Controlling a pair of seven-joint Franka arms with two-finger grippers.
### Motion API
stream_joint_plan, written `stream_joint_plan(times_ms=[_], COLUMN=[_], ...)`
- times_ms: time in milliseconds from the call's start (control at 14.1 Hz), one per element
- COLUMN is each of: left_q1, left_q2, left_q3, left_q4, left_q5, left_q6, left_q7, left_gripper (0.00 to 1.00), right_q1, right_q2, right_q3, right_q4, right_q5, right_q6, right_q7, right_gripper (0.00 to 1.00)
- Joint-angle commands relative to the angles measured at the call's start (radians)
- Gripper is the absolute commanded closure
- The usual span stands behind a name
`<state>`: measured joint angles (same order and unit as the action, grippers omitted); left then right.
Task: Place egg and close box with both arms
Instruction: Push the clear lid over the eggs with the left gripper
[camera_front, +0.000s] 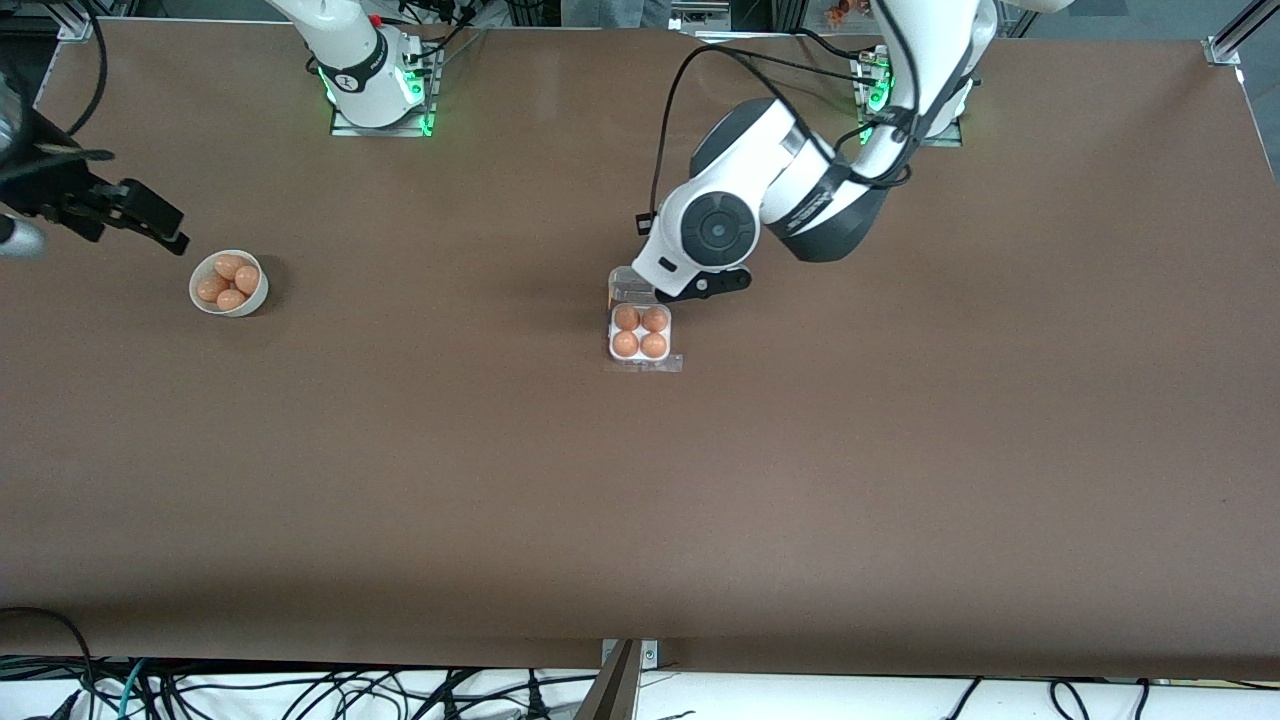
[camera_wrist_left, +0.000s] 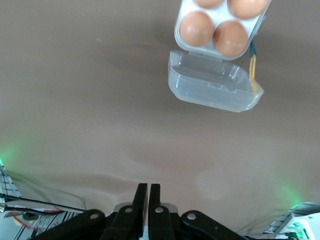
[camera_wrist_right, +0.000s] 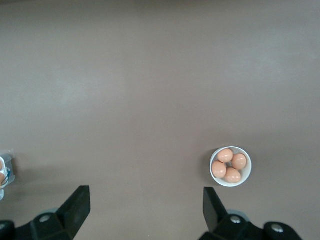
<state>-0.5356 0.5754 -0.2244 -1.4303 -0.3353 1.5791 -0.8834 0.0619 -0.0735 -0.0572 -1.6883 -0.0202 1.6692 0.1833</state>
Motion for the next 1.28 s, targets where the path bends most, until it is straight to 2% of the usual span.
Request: stream_joint_plan(times_ms=[0, 427, 854, 1067, 1209], left_q1=[-0.035, -0.078, -0.081, -0.078, -0.078], left_q2=[0.075, 0.138, 0.162, 0.162, 0.161], left_q3=[0.01, 0.011, 0.019, 0.023, 0.023], left_q4=[0.054, 0.054, 0.054, 0.079, 0.09], left_q5=[-0.031, -0.027, -0.01, 0.025, 0.094], left_q6=[0.002, 0.14, 0.194, 0.21, 0.222], left_q7=[-0.019, -0.017, -0.005, -0.003, -0.003], left_gripper=[0.92, 0.92, 0.94, 0.95, 0.95], right_q1=[-0.011, 0.009, 0.01, 0.01, 0.01], right_q2=[-0.005, 0.012, 0.026, 0.027, 0.027], right_q3=[-0.036, -0.038, -0.032, -0.029, -0.029], right_q4=[-0.004, -0.002, -0.004, -0.004, -0.002], right_q5=[0.0, 0.002, 0.002, 0.002, 0.002], right_q6=[-0.011, -0.006, -0.003, -0.003, -0.003], right_q7=[-0.033, -0.058, -0.073, -0.074, -0.079], right_gripper=[0.0, 0.0, 0.0, 0.0, 0.0])
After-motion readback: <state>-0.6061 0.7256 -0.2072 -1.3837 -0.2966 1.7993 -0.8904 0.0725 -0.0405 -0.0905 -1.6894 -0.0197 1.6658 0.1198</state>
